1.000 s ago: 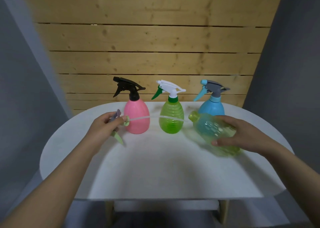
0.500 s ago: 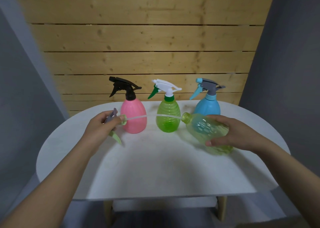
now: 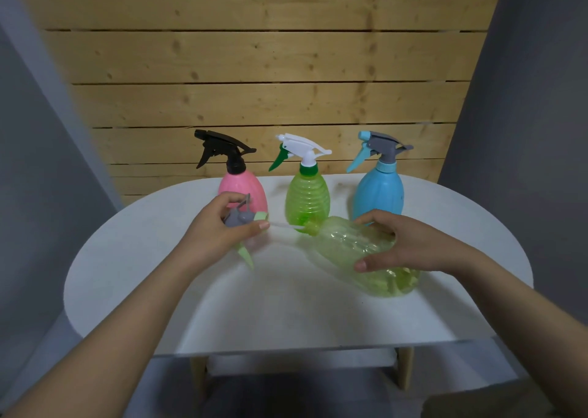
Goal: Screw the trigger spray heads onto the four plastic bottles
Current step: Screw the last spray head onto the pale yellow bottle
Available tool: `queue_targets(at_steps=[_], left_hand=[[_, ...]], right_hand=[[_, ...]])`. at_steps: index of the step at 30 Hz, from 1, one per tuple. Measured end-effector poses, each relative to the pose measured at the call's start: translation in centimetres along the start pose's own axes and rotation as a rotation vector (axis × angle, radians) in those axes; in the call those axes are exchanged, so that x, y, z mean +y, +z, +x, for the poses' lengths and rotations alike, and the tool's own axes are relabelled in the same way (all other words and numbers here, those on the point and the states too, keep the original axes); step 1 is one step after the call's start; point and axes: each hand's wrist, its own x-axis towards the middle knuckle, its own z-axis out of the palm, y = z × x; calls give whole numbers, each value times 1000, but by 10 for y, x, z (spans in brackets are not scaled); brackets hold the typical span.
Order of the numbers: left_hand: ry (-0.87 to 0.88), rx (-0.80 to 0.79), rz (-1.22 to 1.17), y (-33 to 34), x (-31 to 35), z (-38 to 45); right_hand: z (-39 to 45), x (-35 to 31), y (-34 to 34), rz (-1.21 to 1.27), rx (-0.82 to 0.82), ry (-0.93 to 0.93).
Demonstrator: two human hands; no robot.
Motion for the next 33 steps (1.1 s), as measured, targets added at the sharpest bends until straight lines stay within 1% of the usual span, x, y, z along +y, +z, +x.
queue_targets(at_steps=[5,8,12,14,20,25,29,31,33], left_hand=[[-21,-230,-77,20,8,-8],[-10,-281,-25,21,10,-8],[-8,-355,-49,16,17,-8],[-11,-375,-21,15,19,-10],[-15,-449,5,16,21,-16],[3,-451,27,22,15,-19],[-40,-484,4,24,12,-20],[-93,-445,-15,24,9,-19],[-174,-356,-78,20,3,-14]], right_hand=[[1,-5,9,42,-37,-41],[2,-7,10,44,-37,-61],[3,-6,11,65,-51,-78],[3,-7,13,63,-54,-92],[2,-11,13,87,-128,-120],[3,-8,11,170,-240,-91],[6,-7,14,147,-321,-58],[8,-7,16,153,-284,-47],[9,-5,14,262,-146,-24]])
